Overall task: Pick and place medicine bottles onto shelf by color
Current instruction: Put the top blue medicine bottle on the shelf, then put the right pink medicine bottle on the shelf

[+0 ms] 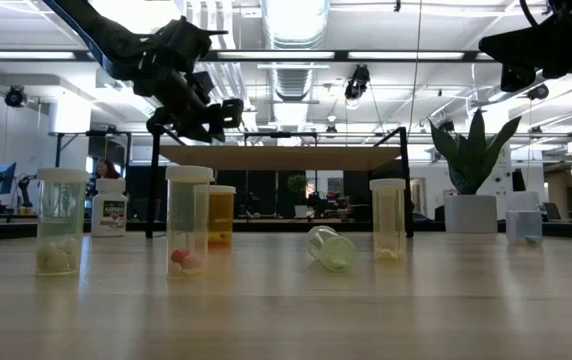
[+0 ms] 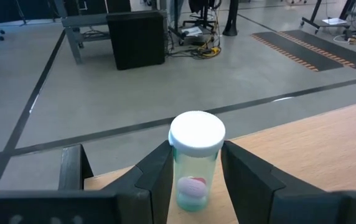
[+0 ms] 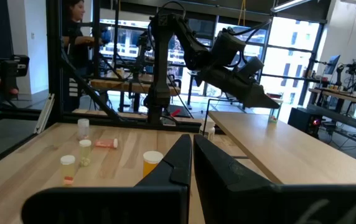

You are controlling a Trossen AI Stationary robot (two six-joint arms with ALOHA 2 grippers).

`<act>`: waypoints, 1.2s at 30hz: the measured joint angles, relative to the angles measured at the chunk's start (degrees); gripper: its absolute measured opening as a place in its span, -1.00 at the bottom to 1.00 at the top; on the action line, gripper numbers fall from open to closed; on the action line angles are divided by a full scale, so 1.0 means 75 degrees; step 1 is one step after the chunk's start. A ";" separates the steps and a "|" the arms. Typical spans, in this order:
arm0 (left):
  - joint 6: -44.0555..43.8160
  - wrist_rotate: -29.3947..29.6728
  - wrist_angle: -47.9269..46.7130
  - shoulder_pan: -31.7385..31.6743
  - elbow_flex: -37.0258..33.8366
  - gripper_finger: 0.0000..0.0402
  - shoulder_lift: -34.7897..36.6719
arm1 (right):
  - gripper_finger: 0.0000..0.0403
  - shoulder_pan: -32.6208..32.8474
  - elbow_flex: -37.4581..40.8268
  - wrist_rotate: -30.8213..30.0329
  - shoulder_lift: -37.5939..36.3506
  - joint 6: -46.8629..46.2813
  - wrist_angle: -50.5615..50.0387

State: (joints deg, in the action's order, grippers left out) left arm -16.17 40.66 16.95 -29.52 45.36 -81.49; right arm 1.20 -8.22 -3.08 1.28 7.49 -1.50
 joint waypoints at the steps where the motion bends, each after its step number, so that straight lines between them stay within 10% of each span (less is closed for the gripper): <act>1: 0.0001 -0.0001 0.0000 0.0001 0.0000 -0.41 0.0005 | -0.96 0.0001 0.0002 -0.0001 0.0000 0.0000 0.0000; 17: 0.0004 -0.0013 -0.0079 0.0007 0.0003 0.00 0.0143 | -0.96 0.0001 0.0002 0.0000 0.0000 0.0000 0.0000; 36: 0.0049 0.0012 -0.1453 0.0216 0.0006 0.01 0.1959 | -0.96 -0.0001 0.0002 -0.0001 0.0000 0.0000 0.0000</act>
State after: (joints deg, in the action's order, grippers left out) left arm -15.80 40.75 6.05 -27.90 45.41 -66.80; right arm 1.20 -8.21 -3.09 1.28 7.49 -1.50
